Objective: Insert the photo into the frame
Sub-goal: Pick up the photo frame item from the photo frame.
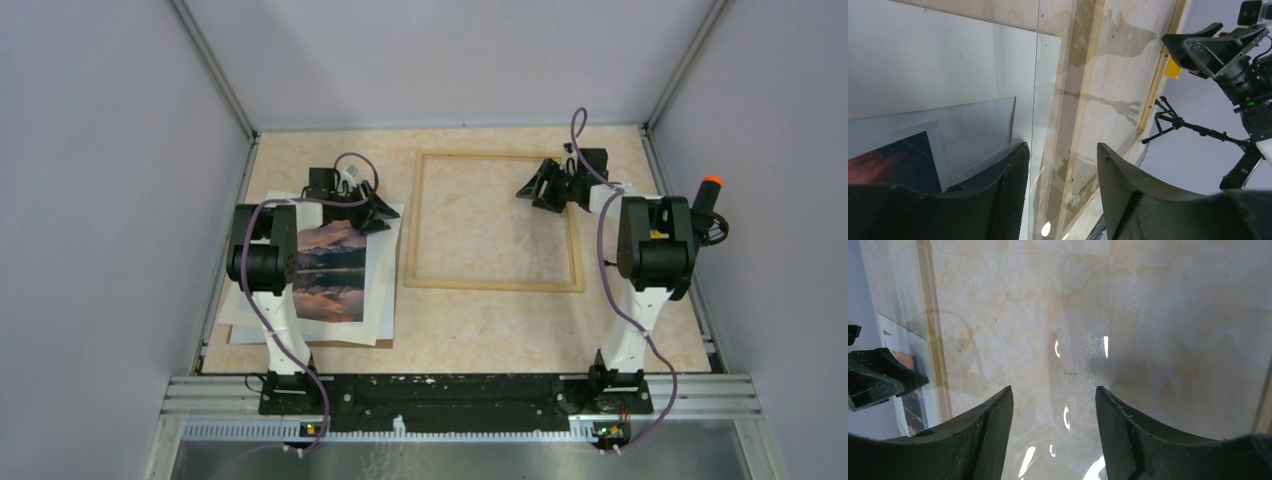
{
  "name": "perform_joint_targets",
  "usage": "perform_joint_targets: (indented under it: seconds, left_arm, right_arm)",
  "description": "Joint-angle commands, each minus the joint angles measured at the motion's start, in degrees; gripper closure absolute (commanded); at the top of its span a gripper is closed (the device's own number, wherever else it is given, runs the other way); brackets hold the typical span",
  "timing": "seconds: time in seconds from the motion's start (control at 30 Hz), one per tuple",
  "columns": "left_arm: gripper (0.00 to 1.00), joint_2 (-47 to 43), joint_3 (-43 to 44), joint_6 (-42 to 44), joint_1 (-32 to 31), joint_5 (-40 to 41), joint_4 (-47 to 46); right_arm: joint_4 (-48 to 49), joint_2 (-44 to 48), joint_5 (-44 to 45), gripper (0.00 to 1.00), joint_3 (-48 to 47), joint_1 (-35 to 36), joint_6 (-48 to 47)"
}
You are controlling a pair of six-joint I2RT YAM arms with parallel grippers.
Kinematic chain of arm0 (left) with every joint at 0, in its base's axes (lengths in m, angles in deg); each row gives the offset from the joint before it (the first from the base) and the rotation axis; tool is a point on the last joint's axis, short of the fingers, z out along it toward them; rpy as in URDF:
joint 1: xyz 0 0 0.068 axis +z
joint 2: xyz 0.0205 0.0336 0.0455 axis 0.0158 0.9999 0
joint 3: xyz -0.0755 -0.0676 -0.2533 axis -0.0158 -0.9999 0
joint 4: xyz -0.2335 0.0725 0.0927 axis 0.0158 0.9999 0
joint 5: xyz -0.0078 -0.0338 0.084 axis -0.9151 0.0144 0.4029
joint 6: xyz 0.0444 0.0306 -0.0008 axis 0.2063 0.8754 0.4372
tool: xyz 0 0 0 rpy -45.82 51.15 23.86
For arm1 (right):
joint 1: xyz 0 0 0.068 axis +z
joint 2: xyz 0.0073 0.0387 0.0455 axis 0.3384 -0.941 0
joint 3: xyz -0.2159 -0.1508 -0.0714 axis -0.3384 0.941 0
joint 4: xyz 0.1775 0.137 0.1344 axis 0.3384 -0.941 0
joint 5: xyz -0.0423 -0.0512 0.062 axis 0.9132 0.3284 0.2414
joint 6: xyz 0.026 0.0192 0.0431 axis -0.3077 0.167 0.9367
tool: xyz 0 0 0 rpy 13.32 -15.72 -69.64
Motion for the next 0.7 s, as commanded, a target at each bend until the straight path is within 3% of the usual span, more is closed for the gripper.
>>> perform_joint_targets:
  seconds: [0.0, 0.2, 0.43, 0.57, 0.67]
  left_arm:
    - [0.46, 0.51, -0.77, -1.10, 0.31, -3.16, -5.20]
    - [0.65, 2.55, 1.08, 1.04, 2.35, -3.02, -2.49]
    - [0.91, 3.93, -0.13, -1.57, 2.44, -6.50, -6.71]
    - [1.00, 4.39, -0.42, -2.63, 2.44, -7.99, -8.85]
    - [1.00, 3.96, -0.29, -2.21, 4.58, -7.95, -8.71]
  right_arm:
    - [3.34, -0.51, -1.93, 0.39, -0.08, 0.21, 0.42]
    - [4.21, -0.34, -2.94, 0.39, 0.60, 0.20, 0.13]
    - [5.89, 1.04, -3.42, 0.37, 1.75, -0.02, 0.25]
    - [6.58, 1.18, -3.59, 0.36, 2.28, -0.37, 0.26]
    - [6.39, 1.10, -3.43, 0.35, 2.22, -0.42, 0.24]
